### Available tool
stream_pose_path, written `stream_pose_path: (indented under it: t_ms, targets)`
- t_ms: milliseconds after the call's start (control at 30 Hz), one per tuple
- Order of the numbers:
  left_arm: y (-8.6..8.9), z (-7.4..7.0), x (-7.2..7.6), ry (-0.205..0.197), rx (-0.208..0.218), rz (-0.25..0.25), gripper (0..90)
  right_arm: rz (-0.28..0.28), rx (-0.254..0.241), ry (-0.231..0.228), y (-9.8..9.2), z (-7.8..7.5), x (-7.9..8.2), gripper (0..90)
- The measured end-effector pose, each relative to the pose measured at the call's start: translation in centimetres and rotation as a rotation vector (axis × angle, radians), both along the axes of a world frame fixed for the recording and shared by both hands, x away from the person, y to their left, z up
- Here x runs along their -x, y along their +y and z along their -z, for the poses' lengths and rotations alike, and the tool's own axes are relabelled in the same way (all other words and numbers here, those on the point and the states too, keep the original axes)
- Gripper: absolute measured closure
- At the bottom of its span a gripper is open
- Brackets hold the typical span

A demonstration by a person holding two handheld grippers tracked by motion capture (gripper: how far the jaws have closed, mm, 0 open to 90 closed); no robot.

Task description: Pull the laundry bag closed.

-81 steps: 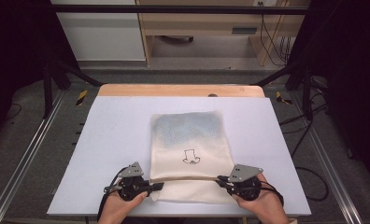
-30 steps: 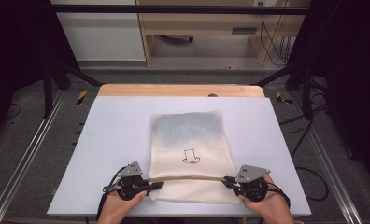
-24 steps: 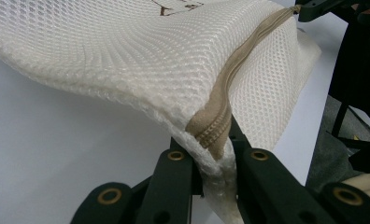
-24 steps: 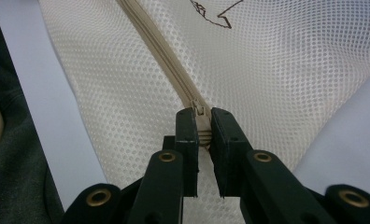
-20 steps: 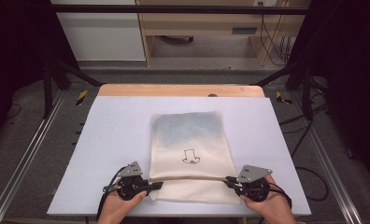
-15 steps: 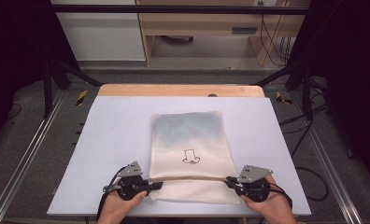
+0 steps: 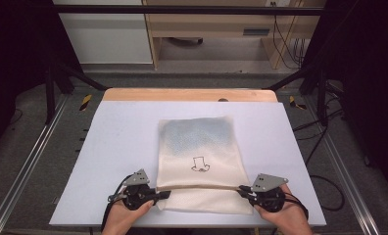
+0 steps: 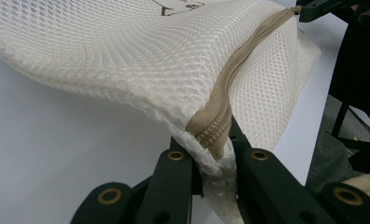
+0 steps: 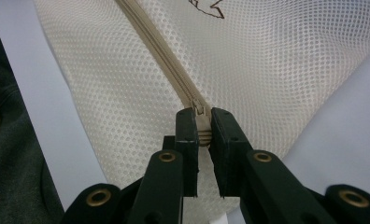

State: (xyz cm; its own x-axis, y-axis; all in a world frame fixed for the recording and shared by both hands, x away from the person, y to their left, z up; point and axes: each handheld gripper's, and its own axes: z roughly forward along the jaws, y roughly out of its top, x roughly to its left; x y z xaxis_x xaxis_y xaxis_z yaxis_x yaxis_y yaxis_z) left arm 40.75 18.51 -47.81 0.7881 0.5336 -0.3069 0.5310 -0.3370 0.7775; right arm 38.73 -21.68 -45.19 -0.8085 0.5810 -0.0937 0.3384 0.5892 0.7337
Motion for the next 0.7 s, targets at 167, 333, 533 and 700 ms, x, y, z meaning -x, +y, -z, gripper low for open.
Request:
stream_pose_path:
  t_ms: [167, 333, 533, 700]
  targets:
    - [0.0, 0.0, 0.0, 0.001, 0.001, 0.0, 84.7, 0.007, -0.004, 0.002, -0.3, 0.0, 0.0, 82.0]
    - [0.1, -0.1, 0.0, -0.001, 0.003, -0.002, 84.7, 0.016, -0.002, 0.006, -0.7, 0.1, 0.1, 82.0]
    - [0.2, -0.2, 0.0, -0.003, 0.007, -0.006, 84.7, 0.031, 0.01, 0.014, -1.2, 0.2, 0.1, 82.1]
    - [0.2, -0.3, 0.1, -0.003, 0.008, -0.009, 84.7, 0.045, 0.015, 0.023, -1.7, 0.3, 0.1, 82.1]
